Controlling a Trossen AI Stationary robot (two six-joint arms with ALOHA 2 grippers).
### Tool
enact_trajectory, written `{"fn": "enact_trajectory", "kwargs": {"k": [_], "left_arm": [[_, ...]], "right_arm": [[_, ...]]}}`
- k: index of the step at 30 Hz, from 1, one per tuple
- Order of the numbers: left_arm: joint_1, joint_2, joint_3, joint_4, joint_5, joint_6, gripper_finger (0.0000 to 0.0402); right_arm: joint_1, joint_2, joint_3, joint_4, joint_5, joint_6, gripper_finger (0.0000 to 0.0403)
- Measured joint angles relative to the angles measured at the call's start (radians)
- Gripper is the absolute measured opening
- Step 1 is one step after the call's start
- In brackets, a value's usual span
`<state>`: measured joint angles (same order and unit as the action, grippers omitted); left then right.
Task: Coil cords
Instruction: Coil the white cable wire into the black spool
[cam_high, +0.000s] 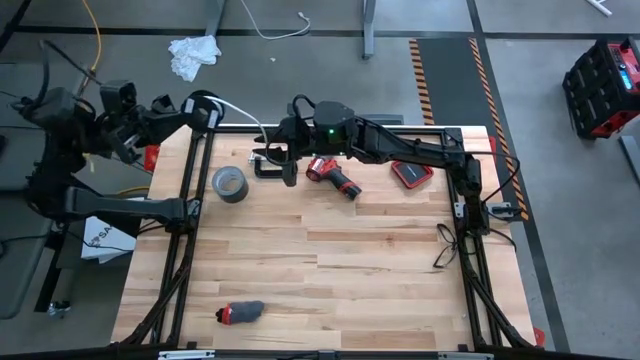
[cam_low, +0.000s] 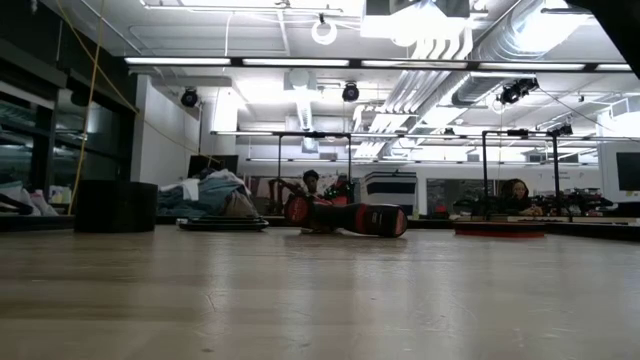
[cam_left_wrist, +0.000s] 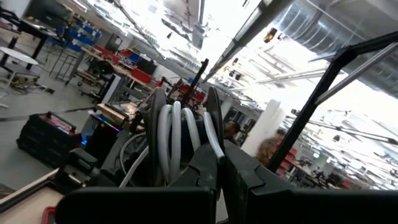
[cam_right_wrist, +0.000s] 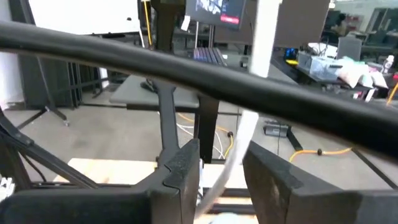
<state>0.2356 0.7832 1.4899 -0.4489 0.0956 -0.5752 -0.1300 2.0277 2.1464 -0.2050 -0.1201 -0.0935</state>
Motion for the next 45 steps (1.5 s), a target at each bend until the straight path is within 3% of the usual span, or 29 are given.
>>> {"fn": "enact_trajectory", "kwargs": {"k": [9,36,45], "left_arm": [[0.0,-0.022,0.0,-0.082,-0.026,-0.016,0.0],[0.0,-0.033,0.0,-0.086,-0.08,0.003,0.0],[0.0,-0.033,0.0,-0.086,-0.086,0.003,0.0]], "right_arm": [[-0.015,0.0,0.0,-0.004,0.004,0.007,0.0114],[-0.014,0.0,0.0,-0.022,0.057,-0.012,0.0113],[-0.014,0.0,0.0,-0.016,0.057,-0.011,0.0043]]}}
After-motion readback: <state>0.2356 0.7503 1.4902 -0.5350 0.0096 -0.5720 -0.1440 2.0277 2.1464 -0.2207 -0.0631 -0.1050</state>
